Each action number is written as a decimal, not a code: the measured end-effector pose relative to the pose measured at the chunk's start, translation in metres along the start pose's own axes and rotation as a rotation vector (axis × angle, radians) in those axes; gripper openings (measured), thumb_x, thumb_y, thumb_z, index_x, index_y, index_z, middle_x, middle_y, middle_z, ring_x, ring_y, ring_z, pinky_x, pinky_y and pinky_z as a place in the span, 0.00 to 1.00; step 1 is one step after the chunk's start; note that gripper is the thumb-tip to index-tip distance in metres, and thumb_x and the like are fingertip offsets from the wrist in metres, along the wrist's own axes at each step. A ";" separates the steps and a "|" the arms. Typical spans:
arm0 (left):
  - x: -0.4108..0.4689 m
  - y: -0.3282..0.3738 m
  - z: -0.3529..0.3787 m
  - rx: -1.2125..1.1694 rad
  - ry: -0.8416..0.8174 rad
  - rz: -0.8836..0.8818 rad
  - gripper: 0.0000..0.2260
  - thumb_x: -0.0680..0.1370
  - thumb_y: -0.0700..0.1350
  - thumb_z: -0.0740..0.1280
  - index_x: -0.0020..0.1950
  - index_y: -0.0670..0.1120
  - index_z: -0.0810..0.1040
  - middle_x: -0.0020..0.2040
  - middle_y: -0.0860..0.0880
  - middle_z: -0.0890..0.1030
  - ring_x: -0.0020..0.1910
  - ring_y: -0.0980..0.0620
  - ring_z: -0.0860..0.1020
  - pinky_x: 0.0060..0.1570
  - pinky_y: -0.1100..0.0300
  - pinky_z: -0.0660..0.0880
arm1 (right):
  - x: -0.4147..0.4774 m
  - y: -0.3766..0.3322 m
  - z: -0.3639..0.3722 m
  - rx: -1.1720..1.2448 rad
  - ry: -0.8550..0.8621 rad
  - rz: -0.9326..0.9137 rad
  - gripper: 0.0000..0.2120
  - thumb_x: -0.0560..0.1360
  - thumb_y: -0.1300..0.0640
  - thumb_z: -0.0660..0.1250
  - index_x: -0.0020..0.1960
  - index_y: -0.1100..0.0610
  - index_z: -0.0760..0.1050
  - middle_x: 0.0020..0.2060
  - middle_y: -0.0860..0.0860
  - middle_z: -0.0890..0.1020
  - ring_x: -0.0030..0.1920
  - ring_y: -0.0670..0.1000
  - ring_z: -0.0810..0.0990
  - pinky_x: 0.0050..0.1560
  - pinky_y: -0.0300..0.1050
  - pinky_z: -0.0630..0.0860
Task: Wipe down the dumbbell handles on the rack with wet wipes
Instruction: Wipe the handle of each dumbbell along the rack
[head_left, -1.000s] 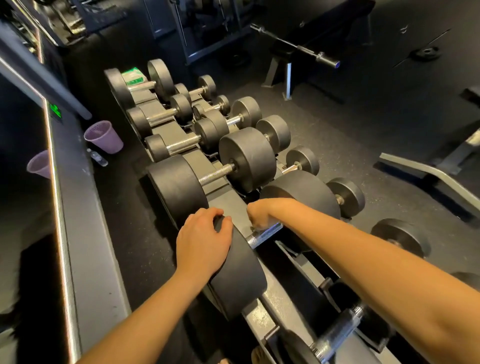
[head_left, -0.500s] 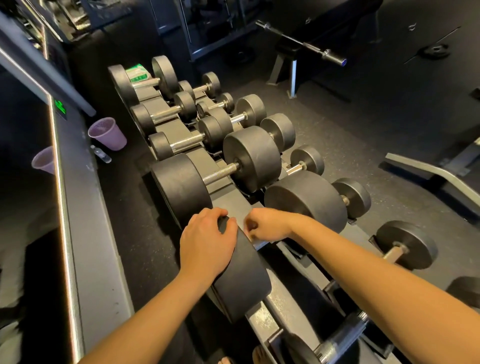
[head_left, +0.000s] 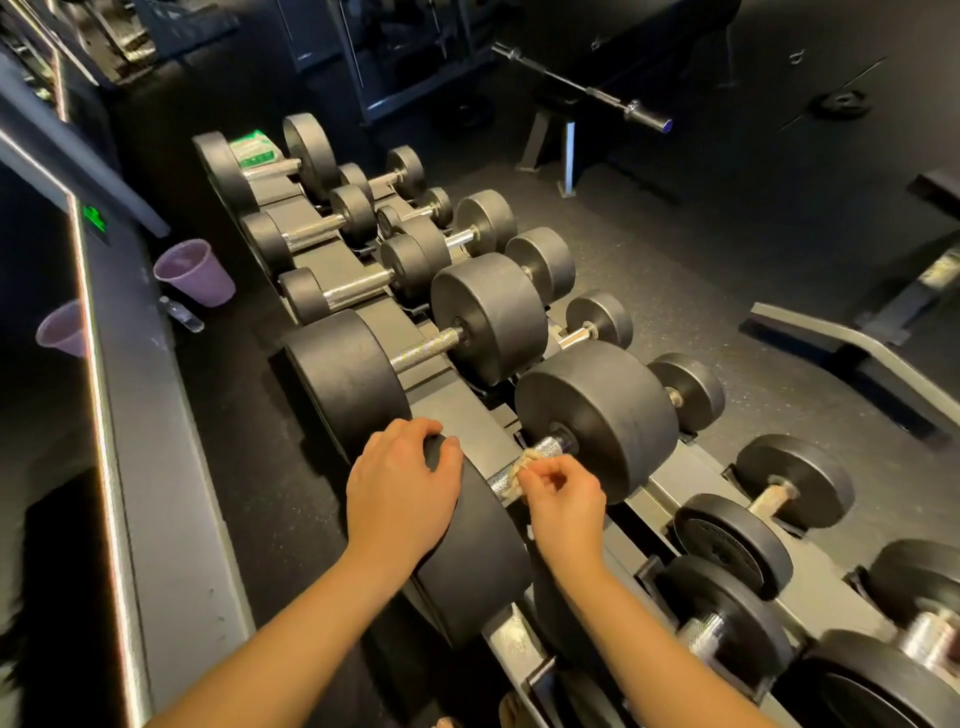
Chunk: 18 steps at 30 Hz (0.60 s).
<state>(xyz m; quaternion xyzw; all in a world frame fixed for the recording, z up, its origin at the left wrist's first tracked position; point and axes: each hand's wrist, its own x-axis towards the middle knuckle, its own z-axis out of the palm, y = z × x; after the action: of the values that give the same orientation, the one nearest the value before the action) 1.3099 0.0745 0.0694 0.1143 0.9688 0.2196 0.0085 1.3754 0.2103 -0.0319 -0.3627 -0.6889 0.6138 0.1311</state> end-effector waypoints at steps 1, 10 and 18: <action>0.000 0.000 0.000 -0.003 0.001 0.002 0.17 0.82 0.57 0.62 0.66 0.52 0.80 0.59 0.55 0.81 0.58 0.55 0.76 0.57 0.52 0.75 | -0.004 0.002 0.002 0.076 0.002 0.095 0.05 0.75 0.62 0.73 0.41 0.55 0.81 0.33 0.50 0.82 0.33 0.41 0.78 0.38 0.38 0.75; 0.001 -0.003 0.001 -0.005 -0.003 0.004 0.17 0.82 0.57 0.61 0.66 0.52 0.80 0.59 0.55 0.81 0.58 0.54 0.76 0.58 0.51 0.76 | 0.008 0.007 -0.001 0.879 -0.161 0.686 0.11 0.74 0.77 0.59 0.42 0.68 0.77 0.35 0.60 0.78 0.30 0.52 0.78 0.33 0.44 0.81; 0.000 -0.004 0.002 -0.020 -0.003 -0.005 0.18 0.81 0.58 0.61 0.65 0.53 0.80 0.58 0.55 0.81 0.58 0.53 0.77 0.58 0.50 0.76 | 0.001 0.011 0.018 0.905 -0.222 0.850 0.13 0.73 0.77 0.54 0.36 0.64 0.70 0.32 0.58 0.74 0.29 0.53 0.77 0.29 0.43 0.79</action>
<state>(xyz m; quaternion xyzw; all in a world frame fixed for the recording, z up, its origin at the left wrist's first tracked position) 1.3087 0.0719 0.0663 0.1123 0.9669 0.2290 0.0115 1.3672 0.1978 -0.0463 -0.4476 -0.1662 0.8768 -0.0563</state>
